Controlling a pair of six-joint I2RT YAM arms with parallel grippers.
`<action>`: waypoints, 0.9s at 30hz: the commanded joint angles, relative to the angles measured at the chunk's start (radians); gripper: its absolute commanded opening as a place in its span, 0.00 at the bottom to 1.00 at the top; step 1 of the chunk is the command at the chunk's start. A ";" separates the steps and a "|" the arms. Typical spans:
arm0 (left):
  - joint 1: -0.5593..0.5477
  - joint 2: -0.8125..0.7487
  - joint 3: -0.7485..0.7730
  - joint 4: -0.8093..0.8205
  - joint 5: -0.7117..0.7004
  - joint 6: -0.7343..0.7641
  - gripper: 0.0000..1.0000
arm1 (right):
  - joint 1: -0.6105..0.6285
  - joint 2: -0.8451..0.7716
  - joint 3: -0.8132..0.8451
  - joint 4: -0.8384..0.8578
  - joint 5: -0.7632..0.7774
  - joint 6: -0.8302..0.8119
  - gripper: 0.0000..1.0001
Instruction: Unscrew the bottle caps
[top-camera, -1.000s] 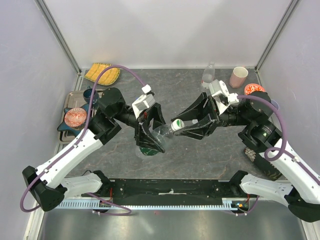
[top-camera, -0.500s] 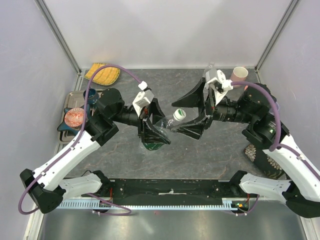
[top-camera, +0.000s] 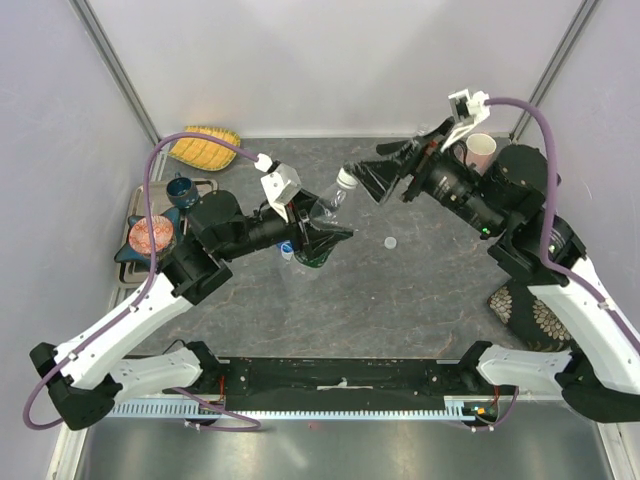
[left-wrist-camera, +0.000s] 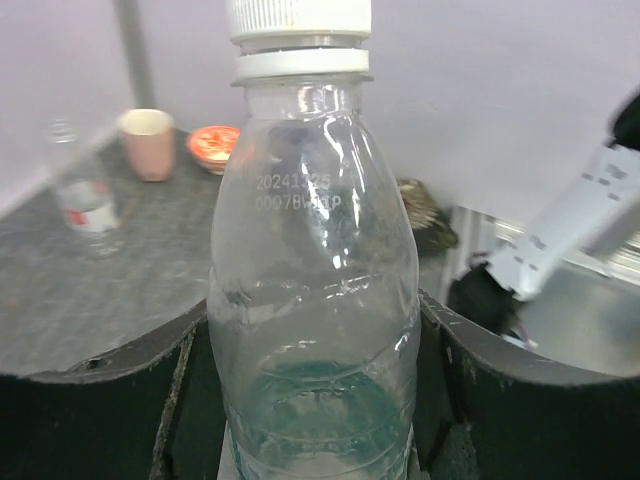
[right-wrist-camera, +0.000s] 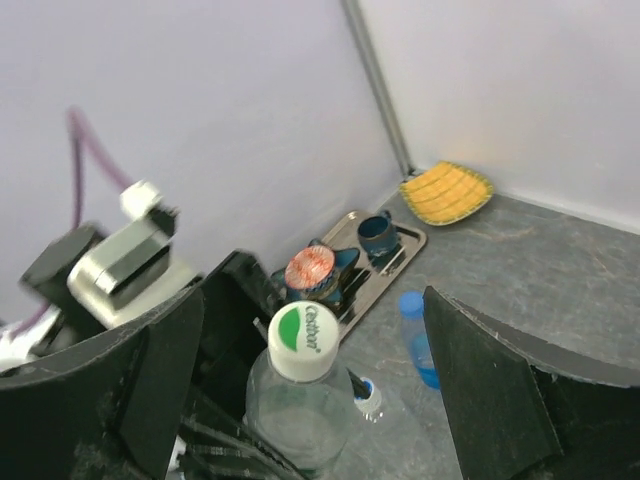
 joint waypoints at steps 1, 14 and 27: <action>-0.088 -0.015 -0.005 -0.007 -0.418 0.161 0.50 | 0.003 0.060 0.102 -0.086 0.189 0.086 0.96; -0.154 0.022 0.004 -0.026 -0.676 0.255 0.49 | 0.003 0.203 0.174 -0.142 0.186 0.129 0.90; -0.162 0.039 0.012 -0.026 -0.681 0.261 0.49 | 0.011 0.226 0.136 -0.117 0.156 0.125 0.67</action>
